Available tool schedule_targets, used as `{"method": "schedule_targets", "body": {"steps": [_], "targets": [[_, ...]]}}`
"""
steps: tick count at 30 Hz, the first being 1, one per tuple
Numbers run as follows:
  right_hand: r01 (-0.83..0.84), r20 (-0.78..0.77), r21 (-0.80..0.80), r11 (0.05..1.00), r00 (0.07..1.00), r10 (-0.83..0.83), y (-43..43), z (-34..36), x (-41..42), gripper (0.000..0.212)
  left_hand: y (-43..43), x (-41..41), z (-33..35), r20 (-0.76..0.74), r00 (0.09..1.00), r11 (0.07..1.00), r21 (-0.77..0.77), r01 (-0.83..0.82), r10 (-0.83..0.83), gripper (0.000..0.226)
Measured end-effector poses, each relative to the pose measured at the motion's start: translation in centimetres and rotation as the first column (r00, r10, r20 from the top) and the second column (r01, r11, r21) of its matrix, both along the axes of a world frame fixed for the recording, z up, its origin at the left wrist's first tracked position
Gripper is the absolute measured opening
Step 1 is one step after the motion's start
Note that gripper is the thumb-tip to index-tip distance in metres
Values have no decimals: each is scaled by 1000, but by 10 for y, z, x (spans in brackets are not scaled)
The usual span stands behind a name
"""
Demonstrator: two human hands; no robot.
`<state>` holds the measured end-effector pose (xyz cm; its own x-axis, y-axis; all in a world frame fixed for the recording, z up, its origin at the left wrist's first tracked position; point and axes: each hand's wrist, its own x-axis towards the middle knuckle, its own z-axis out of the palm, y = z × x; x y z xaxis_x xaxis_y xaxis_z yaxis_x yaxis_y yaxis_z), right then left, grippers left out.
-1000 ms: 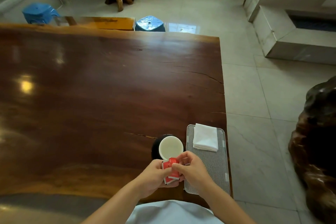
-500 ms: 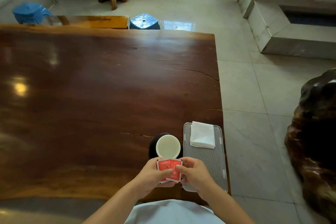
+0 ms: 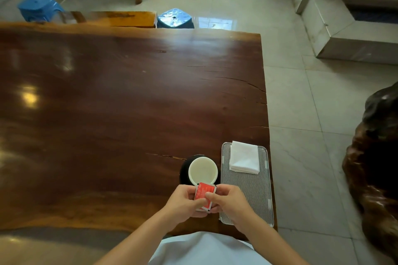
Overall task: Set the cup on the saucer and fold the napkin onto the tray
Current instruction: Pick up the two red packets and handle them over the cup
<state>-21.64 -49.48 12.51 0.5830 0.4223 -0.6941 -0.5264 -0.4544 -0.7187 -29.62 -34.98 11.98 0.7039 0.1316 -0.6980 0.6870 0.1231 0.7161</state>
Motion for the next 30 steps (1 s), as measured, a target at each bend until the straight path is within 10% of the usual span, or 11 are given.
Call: {"method": "schedule_targets", "body": {"steps": [20, 30], "targets": [[-87, -69, -36, 996, 994, 84, -11, -3, 6, 22, 1, 5, -8, -76, 993, 986, 133, 100, -91, 44], [-59, -46, -38, 998, 997, 57, -11, -10, 14, 12, -3, 6, -6, -28, 997, 988, -138, 73, -77, 26]]}}
